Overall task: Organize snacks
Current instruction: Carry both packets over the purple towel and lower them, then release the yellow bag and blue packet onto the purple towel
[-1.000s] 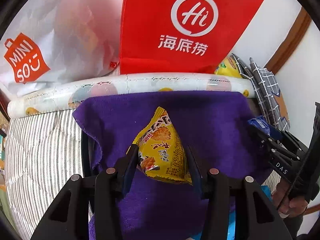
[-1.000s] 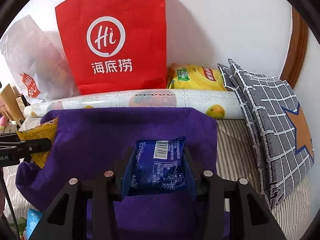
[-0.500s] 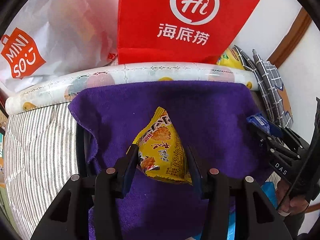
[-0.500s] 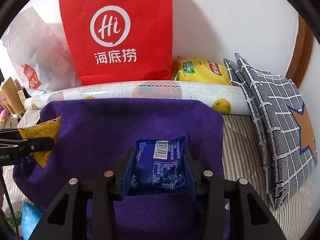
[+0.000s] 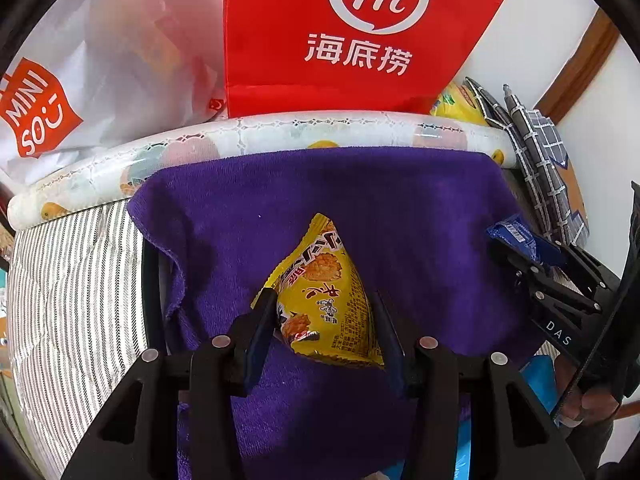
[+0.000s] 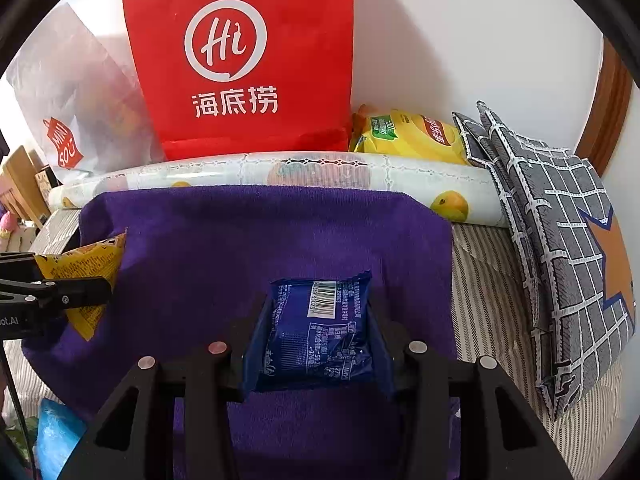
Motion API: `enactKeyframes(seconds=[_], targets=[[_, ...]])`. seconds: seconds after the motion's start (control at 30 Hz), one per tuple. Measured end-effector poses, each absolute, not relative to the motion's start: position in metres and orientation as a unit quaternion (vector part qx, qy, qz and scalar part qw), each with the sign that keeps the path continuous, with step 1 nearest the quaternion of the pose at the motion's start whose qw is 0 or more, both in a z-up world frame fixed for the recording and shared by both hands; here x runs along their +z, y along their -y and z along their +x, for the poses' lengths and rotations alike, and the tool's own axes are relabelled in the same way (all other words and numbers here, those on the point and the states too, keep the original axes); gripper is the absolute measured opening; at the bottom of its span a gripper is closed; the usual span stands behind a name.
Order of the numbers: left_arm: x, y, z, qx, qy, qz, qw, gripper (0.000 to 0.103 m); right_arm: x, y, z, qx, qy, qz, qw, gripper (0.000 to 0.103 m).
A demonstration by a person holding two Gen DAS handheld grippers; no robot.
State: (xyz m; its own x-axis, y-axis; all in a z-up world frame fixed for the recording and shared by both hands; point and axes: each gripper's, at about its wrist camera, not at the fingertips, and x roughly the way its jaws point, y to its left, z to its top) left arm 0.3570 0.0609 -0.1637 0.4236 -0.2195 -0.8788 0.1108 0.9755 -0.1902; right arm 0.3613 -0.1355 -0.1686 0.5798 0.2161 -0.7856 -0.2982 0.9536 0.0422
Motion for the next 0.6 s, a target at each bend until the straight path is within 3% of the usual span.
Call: enactKeyframes(seconds=[0.23, 0.3, 0.6], targets=[[-0.163, -0.061, 0.357, -0.095, -0.532, -0.051, 0.84, 0.049, -0.17, 0.136, 0.362, 0.145, -0.44, -0.045, 0.885, 0.046], [-0.163, -0.062, 0.357, -0.095, -0.534, -0.051, 0.839, 0.049, -0.169, 0.136, 0.361, 0.145, -0.438, -0.047, 0.886, 0.056], [-0.162, -0.064, 0.357, -0.095, -0.538, -0.055, 0.835, 0.053, -0.156, 0.137, 0.353, 0.149, -0.413, -0.053, 0.897, 0.073]])
